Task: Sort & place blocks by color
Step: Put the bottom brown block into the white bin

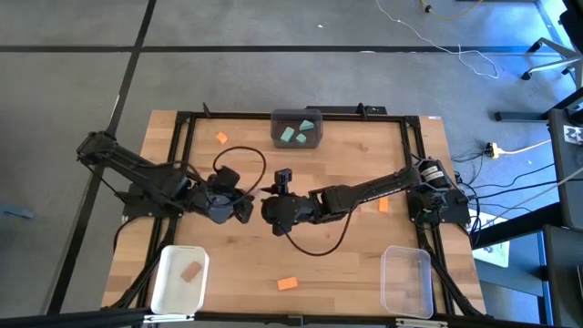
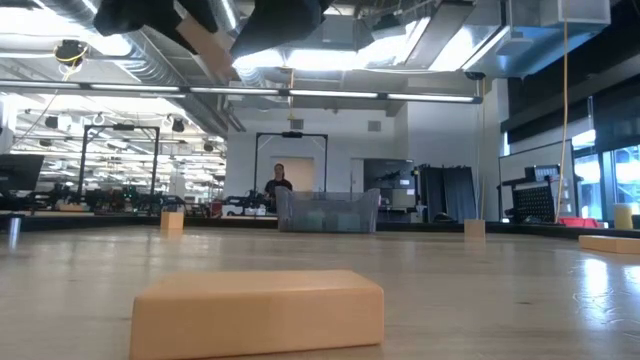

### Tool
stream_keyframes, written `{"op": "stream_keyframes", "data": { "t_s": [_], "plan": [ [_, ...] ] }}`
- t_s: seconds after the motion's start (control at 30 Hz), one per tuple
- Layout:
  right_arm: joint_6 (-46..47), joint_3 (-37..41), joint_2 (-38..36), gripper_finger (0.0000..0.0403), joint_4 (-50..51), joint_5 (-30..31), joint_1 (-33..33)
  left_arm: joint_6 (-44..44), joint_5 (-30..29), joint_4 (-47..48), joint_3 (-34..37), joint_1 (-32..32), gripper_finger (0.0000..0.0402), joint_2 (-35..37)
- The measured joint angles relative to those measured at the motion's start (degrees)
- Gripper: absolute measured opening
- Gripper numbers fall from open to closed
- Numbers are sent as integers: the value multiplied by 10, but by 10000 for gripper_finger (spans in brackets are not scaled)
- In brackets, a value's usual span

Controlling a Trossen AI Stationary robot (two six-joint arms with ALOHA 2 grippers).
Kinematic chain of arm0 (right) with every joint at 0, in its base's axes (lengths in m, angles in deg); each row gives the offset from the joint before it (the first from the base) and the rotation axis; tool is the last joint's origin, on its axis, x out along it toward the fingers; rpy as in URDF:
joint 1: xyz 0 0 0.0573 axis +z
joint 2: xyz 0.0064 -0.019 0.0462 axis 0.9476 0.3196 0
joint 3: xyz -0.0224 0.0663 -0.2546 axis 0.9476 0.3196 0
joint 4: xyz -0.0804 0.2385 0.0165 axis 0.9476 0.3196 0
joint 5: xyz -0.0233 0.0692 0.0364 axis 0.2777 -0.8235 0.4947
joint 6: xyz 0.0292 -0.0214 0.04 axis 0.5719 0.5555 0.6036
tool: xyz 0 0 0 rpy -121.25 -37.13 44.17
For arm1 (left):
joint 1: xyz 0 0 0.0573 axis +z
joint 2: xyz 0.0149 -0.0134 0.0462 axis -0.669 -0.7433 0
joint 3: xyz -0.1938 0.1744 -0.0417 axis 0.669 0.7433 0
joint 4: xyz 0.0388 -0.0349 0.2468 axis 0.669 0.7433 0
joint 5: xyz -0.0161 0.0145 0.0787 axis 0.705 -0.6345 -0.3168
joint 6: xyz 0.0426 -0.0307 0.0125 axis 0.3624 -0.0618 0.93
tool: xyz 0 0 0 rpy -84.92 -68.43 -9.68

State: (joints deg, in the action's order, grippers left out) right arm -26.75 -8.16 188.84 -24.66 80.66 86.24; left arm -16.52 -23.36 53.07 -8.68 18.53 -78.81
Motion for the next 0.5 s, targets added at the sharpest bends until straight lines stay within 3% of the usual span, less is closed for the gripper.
{"op": "stream_keyframes", "data": {
  "t_s": [0.2,0.4,0.5],
  "plan": [
    [2,0,-4,155,8,-1,3,-3,-8,64,0,-13,122,38],
    [14,1,-25,155,19,17,2,-20,32,131,0,-40,122,70],
    [14,1,-36,155,23,17,2,-31,84,167,0,-62,122,83]
  ]
}}
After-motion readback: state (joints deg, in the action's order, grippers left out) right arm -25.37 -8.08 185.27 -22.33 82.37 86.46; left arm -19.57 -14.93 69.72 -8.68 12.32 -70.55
